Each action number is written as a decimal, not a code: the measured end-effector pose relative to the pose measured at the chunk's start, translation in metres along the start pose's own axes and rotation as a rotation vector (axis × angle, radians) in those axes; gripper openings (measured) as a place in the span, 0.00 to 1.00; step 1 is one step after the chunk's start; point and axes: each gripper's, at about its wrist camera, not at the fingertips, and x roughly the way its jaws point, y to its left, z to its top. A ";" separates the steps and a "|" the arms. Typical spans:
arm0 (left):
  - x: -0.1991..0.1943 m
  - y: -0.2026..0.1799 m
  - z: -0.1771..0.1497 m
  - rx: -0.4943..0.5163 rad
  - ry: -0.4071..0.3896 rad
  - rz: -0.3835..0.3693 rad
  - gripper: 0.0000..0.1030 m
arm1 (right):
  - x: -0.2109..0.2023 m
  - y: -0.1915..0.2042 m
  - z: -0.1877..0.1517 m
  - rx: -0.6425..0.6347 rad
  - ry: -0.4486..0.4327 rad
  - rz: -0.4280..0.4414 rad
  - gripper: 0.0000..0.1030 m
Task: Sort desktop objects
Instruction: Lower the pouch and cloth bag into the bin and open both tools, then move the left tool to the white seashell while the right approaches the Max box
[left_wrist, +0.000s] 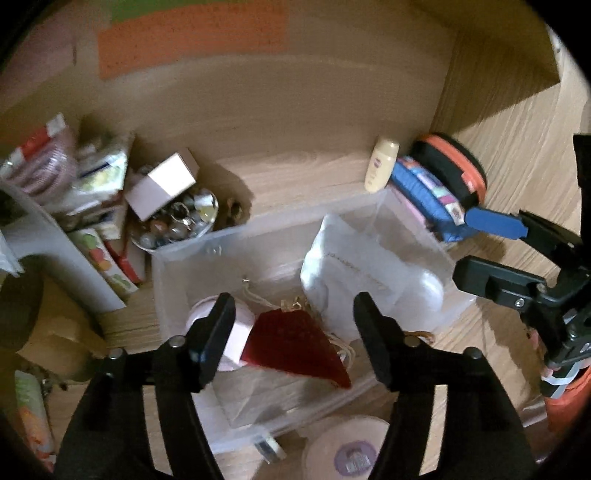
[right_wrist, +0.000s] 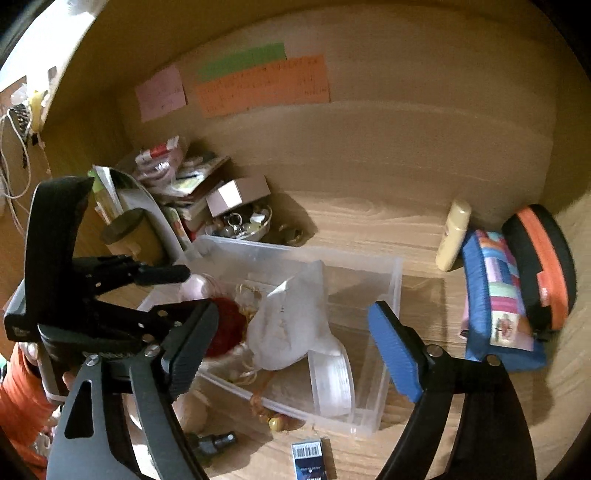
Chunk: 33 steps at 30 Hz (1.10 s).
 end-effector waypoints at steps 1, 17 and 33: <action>-0.005 0.000 0.000 -0.004 -0.011 0.001 0.69 | -0.005 0.002 0.000 0.001 -0.010 -0.003 0.81; -0.076 0.009 -0.041 -0.038 -0.083 0.040 0.91 | -0.063 0.021 -0.032 -0.024 -0.084 -0.091 0.84; -0.092 0.024 -0.140 -0.055 0.009 0.182 0.96 | -0.081 0.007 -0.095 0.052 -0.071 -0.138 1.00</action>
